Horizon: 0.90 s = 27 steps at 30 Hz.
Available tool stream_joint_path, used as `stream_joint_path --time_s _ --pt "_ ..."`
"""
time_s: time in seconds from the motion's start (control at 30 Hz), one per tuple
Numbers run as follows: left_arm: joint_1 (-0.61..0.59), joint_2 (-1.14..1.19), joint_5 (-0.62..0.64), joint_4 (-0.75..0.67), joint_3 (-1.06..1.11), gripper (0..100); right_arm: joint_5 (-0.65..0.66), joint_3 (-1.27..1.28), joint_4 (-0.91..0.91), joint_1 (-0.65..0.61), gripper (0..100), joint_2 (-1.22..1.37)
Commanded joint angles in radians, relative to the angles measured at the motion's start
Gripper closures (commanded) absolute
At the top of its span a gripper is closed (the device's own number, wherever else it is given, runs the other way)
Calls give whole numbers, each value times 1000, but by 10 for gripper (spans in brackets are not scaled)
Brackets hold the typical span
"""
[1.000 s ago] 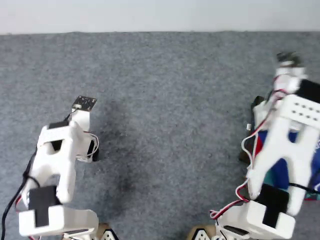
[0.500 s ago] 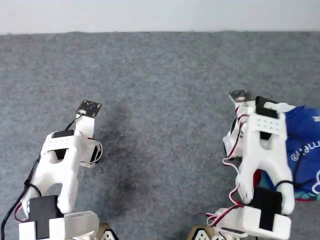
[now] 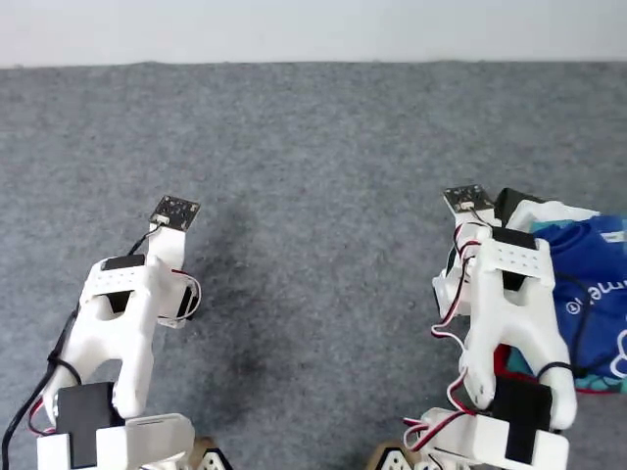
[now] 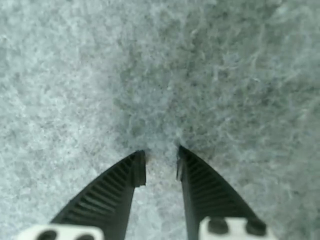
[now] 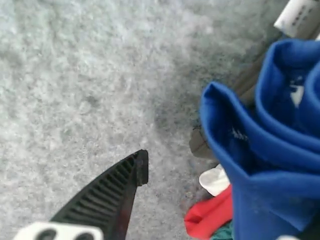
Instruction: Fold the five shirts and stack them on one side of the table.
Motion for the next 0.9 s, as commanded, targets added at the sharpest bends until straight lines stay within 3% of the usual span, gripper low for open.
stream_joint_path --time_s 0.0,0.33,0.6,0.73,0.87 --pt "26 17 -11 32 85 862 11 -25 61 2 505 2" --pt "26 17 -11 32 85 862 3 -388 401 4 505 1" --pt "26 17 -11 32 85 862 3 -675 535 -7 505 1" --pt "26 17 -11 32 85 862 9 -755 542 -70 505 1" --pt "26 17 -11 32 85 862 9 -755 542 -217 505 10"
